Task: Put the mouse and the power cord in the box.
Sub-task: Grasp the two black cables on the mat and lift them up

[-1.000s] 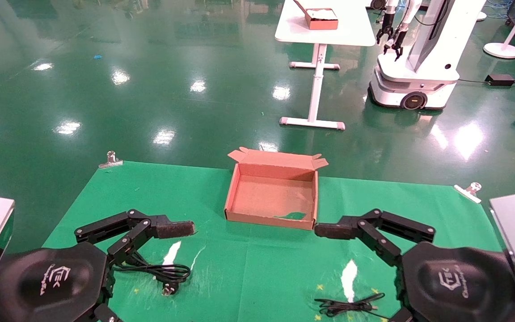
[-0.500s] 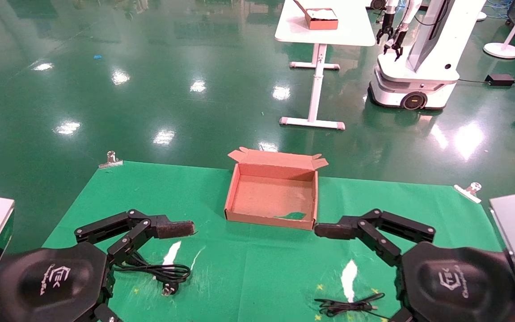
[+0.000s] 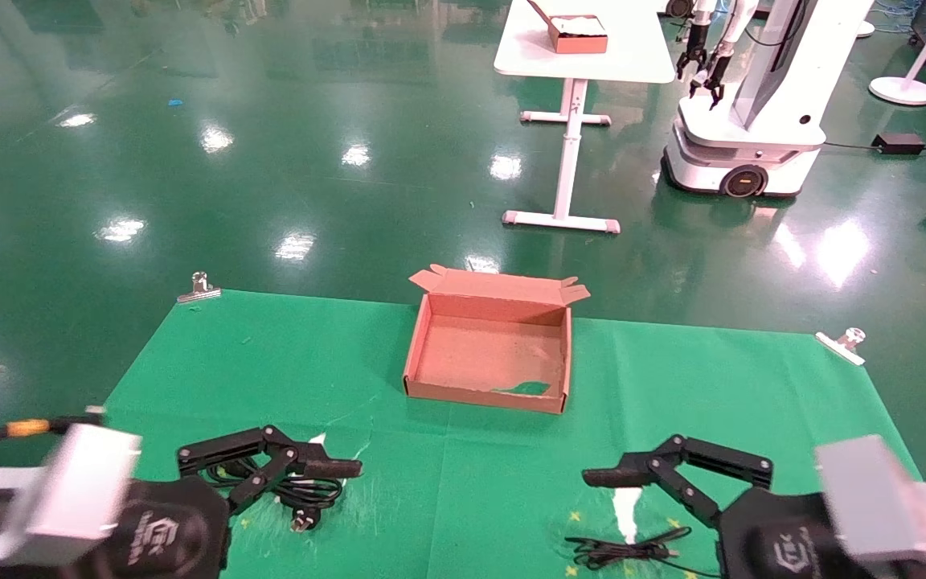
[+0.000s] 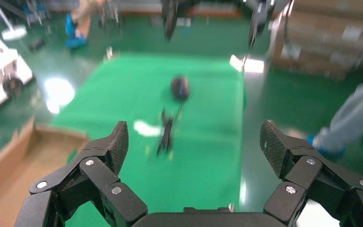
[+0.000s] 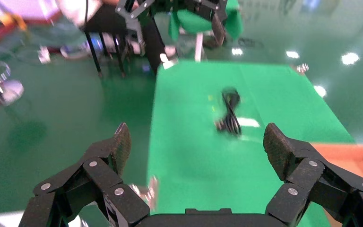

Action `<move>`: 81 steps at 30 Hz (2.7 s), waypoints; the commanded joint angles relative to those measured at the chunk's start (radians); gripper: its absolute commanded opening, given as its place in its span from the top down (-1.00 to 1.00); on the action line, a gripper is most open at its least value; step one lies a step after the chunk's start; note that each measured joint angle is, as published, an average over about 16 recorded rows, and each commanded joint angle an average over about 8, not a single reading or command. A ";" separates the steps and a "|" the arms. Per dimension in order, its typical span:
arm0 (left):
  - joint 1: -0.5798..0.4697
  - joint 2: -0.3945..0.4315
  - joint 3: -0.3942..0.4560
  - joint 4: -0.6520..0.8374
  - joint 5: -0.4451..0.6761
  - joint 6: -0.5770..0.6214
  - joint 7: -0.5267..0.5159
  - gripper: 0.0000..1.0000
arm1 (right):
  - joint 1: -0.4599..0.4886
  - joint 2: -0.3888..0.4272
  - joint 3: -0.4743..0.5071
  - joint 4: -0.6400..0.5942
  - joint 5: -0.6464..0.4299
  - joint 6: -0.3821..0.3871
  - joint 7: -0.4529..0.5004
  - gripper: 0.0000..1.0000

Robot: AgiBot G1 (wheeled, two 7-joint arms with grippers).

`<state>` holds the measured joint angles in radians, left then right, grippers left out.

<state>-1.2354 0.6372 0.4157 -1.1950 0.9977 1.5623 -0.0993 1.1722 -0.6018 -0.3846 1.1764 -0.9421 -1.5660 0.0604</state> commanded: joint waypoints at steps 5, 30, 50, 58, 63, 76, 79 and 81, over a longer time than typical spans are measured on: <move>-0.130 0.039 0.128 0.126 0.216 0.017 0.095 -1.00 | 0.094 -0.020 -0.104 -0.120 -0.165 -0.015 -0.129 -1.00; -0.438 0.437 0.389 0.959 0.732 -0.368 0.629 -1.00 | 0.411 -0.429 -0.369 -0.882 -0.699 0.234 -0.707 -1.00; -0.455 0.490 0.381 1.126 0.724 -0.437 0.782 1.00 | 0.461 -0.496 -0.382 -1.088 -0.723 0.292 -0.853 1.00; -0.455 0.488 0.381 1.121 0.723 -0.435 0.779 1.00 | 0.459 -0.494 -0.381 -1.082 -0.722 0.290 -0.850 1.00; -0.453 0.486 0.381 1.117 0.722 -0.432 0.776 1.00 | 0.457 -0.493 -0.380 -1.077 -0.720 0.289 -0.848 1.00; -0.452 0.485 0.382 1.112 0.722 -0.430 0.773 1.00 | 0.455 -0.491 -0.379 -1.071 -0.718 0.288 -0.846 1.00; -0.452 0.485 0.382 1.112 0.722 -0.429 0.772 1.00 | 0.455 -0.491 -0.379 -1.070 -0.718 0.287 -0.845 1.00; -0.452 0.485 0.382 1.111 0.722 -0.429 0.772 1.00 | 0.455 -0.491 -0.379 -1.070 -0.717 0.287 -0.845 1.00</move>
<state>-1.6870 1.1218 0.7973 -0.0834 1.7198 1.1330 0.6729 1.6268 -1.0924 -0.7632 0.1065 -1.6595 -1.2789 -0.7850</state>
